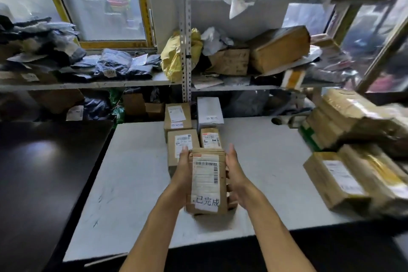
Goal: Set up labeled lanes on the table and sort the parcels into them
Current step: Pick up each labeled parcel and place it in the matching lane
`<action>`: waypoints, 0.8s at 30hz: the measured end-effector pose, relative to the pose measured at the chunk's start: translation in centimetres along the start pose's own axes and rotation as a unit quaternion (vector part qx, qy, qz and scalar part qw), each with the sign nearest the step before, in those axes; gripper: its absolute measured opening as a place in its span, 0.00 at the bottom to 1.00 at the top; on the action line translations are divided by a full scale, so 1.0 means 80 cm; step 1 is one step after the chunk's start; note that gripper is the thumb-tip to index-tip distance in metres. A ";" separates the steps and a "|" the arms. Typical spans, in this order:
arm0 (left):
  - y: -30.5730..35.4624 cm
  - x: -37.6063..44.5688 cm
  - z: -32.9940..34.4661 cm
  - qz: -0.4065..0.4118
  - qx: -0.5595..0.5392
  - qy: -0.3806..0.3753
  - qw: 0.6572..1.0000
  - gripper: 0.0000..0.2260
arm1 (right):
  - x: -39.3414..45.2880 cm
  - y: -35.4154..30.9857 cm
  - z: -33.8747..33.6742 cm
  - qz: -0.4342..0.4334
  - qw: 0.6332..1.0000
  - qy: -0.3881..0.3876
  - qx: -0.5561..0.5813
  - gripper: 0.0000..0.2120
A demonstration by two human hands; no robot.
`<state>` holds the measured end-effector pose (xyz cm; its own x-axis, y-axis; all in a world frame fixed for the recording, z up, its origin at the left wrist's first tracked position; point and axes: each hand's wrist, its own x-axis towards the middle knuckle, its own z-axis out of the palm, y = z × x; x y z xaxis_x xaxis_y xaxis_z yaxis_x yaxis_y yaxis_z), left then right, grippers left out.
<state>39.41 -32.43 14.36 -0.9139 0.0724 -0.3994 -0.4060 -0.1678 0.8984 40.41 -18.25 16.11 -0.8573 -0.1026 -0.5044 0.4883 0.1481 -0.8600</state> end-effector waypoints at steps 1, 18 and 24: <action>-0.001 -0.002 0.024 -0.001 0.003 -0.009 1.000 0.28 | -0.009 0.005 -0.022 0.009 1.000 0.017 0.005 0.34; -0.081 -0.060 0.407 -0.056 0.105 -0.252 0.960 0.30 | -0.200 0.132 -0.346 0.039 0.967 0.211 0.136 0.45; -0.104 -0.098 0.500 -0.062 0.130 -0.333 0.932 0.28 | -0.262 0.168 -0.408 0.041 0.937 0.299 0.174 0.49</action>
<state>49.85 7.70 17.33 -0.6232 0.6840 -0.3792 -0.4157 0.1209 0.9014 59.61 18.01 17.61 -0.7022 0.4802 -0.5257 0.4902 -0.2096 -0.8461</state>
